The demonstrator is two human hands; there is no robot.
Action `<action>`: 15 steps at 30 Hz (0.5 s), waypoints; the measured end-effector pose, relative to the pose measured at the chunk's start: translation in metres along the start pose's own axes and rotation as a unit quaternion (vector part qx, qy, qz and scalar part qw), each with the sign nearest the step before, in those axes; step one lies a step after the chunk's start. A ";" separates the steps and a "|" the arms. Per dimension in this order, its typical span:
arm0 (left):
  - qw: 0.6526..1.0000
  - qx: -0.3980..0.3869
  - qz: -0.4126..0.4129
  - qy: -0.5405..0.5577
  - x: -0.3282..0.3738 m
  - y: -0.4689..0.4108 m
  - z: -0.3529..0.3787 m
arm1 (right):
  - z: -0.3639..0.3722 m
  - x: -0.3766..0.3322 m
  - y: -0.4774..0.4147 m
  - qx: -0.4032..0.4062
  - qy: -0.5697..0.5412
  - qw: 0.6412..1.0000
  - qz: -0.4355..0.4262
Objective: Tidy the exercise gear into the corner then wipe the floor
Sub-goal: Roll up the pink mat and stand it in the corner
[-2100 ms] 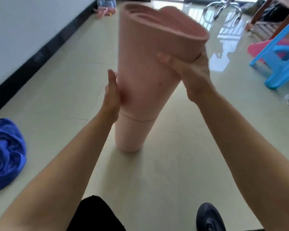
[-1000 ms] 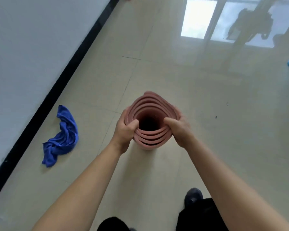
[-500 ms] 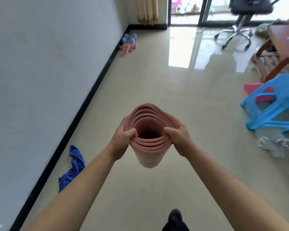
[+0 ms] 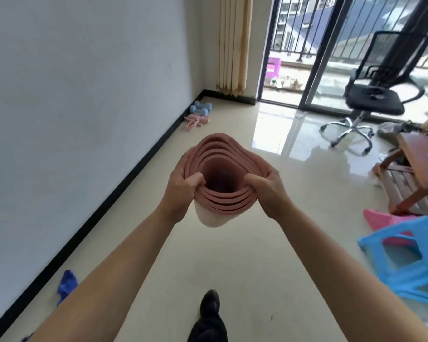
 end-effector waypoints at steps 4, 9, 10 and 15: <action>1.000 -0.010 0.016 -0.010 0.007 -0.121 0.006 | -0.014 -0.026 -0.114 0.010 0.002 1.000 -0.011; 0.997 -0.057 0.030 -0.032 0.017 -0.275 0.042 | -0.062 -0.052 -0.245 0.037 -0.029 0.998 -0.032; 0.997 -0.067 0.032 -0.034 0.018 -0.300 0.052 | -0.073 -0.052 -0.267 0.043 -0.034 0.998 -0.036; 0.995 -0.092 0.031 -0.039 -0.004 -0.449 0.111 | -0.146 -0.048 -0.408 0.069 -0.052 0.995 -0.048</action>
Point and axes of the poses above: each hand's wrist, its own y-axis away from the middle knuckle, its own z-axis out of the palm, x = y × z, the point moved 1 cm from there along -y, towards the middle knuckle, and after that the axes turned 2 degrees about z, right-handed, at the moved point
